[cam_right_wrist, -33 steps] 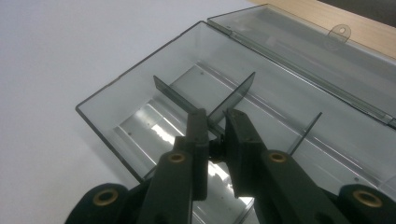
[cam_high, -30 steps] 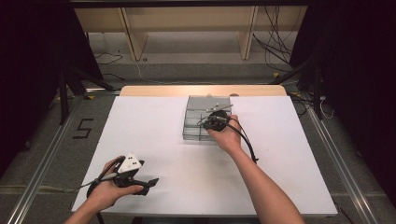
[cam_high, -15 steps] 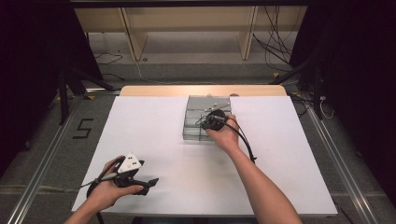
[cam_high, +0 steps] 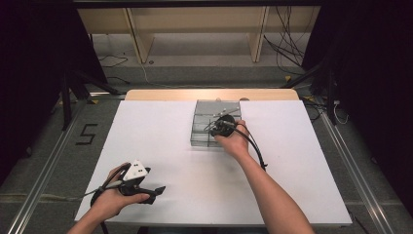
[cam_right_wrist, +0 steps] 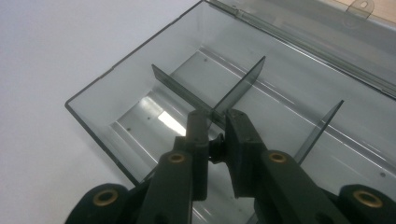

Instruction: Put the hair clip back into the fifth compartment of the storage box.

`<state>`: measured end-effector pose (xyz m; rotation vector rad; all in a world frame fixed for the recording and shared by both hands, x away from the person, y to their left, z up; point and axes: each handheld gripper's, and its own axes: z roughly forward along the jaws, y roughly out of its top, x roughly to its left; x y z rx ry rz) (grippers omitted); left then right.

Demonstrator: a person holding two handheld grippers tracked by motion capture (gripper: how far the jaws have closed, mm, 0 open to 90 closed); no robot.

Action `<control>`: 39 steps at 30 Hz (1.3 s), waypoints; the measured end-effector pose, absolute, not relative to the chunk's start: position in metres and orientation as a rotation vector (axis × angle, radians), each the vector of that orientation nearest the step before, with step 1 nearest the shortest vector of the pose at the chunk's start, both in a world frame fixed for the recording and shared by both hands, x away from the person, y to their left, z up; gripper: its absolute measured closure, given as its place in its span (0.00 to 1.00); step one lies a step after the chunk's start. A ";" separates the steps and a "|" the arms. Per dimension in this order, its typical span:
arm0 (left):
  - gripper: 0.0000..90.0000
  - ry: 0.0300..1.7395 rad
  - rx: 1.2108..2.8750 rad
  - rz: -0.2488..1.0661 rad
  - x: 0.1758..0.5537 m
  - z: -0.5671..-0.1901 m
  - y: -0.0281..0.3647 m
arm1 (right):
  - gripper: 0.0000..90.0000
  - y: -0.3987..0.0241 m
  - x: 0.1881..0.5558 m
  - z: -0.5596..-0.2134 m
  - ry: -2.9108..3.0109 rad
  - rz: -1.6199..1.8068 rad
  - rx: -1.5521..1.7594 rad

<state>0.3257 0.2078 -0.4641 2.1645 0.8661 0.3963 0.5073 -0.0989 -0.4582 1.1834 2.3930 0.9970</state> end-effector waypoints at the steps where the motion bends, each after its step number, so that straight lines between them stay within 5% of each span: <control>1: 0.17 0.868 2.164 0.394 0.326 -0.464 0.208 | 0.89 -0.099 0.507 -0.458 2.393 0.997 1.183; 39: 0.17 0.866 2.165 0.392 0.325 -0.464 0.208 | 0.89 -0.099 0.509 -0.465 2.453 0.929 1.221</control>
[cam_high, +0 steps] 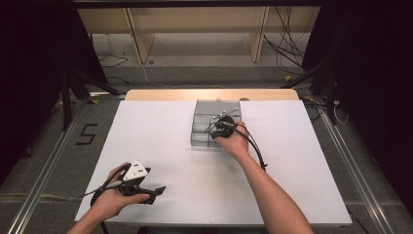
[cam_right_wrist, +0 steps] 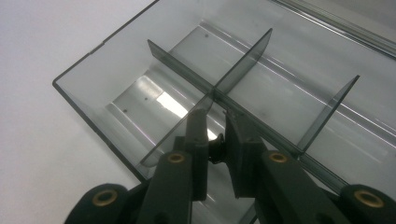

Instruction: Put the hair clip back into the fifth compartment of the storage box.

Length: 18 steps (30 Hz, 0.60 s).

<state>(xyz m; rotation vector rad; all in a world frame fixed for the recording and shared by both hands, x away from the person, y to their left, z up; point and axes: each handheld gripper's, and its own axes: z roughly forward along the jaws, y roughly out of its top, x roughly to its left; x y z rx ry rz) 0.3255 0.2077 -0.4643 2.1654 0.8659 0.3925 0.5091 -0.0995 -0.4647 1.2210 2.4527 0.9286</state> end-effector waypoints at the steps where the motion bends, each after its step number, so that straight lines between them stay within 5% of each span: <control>1: 0.17 0.866 2.167 0.394 0.326 -0.464 0.208 | 0.89 -0.099 0.509 -0.465 2.453 0.922 1.223; 12: 0.17 0.865 2.165 0.393 0.326 -0.464 0.207 | 0.87 -0.101 0.509 -0.465 2.456 0.921 1.238; 18: 0.17 0.867 2.163 0.393 0.326 -0.465 0.207 | 0.77 -0.104 0.509 -0.460 2.426 0.942 1.265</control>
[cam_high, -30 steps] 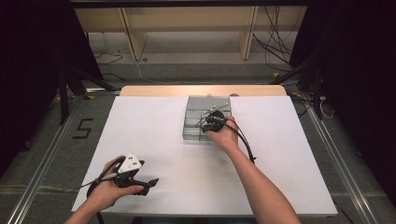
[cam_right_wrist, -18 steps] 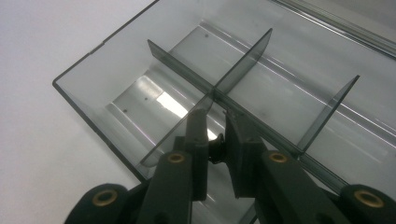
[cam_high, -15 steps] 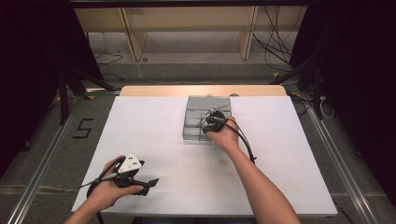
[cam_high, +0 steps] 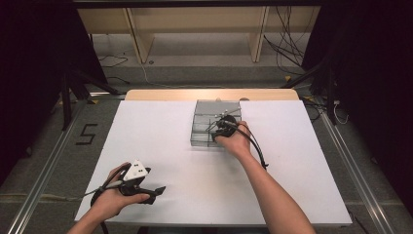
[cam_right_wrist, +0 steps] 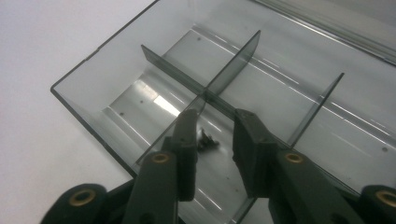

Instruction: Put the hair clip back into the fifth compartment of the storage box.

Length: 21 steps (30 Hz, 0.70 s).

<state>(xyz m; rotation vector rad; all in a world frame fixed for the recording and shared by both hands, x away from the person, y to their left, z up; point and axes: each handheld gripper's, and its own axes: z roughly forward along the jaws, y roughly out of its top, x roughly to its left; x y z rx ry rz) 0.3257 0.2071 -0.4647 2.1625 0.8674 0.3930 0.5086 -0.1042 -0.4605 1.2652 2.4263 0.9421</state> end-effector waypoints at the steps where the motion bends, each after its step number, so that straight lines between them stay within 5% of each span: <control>1: 0.17 0.867 2.163 0.393 0.326 -0.465 0.207 | 0.75 -0.105 0.509 -0.460 2.423 0.943 1.264; 21: 0.17 0.875 2.154 0.401 0.326 -0.464 0.208 | 0.51 -0.150 0.478 -0.443 2.365 1.094 1.280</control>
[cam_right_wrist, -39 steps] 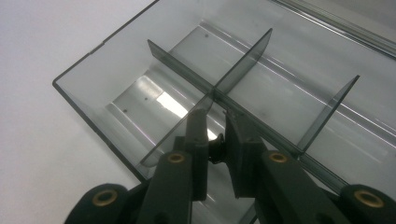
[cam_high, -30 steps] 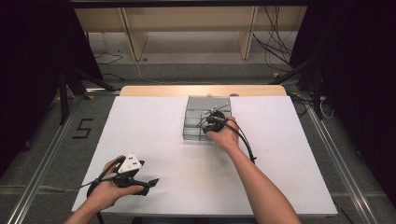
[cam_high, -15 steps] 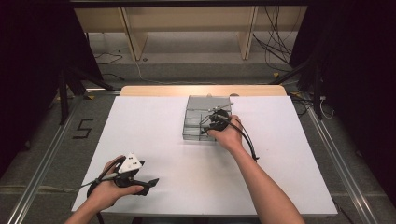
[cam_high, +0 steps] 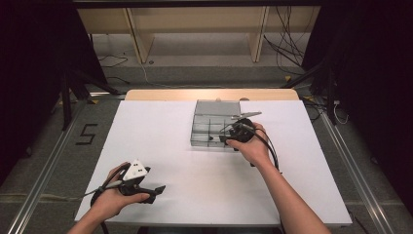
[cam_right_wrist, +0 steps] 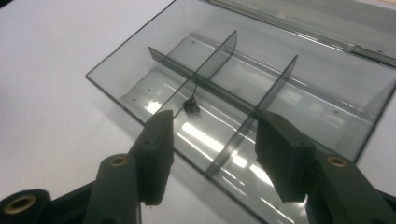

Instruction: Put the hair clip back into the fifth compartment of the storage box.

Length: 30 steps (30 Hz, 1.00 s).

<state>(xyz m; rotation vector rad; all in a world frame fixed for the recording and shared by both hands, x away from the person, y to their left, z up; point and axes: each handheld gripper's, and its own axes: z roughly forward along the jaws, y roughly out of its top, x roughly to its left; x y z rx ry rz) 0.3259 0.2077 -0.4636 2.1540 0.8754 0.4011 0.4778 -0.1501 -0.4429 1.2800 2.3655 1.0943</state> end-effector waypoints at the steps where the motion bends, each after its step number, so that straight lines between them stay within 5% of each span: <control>1: 0.17 0.876 2.154 0.402 0.326 -0.464 0.208 | 0.50 -0.153 0.475 -0.442 2.363 1.103 1.279; 30: 0.17 0.885 2.157 0.407 0.326 -0.464 0.208 | 0.43 -0.221 0.391 -0.445 2.284 1.264 1.236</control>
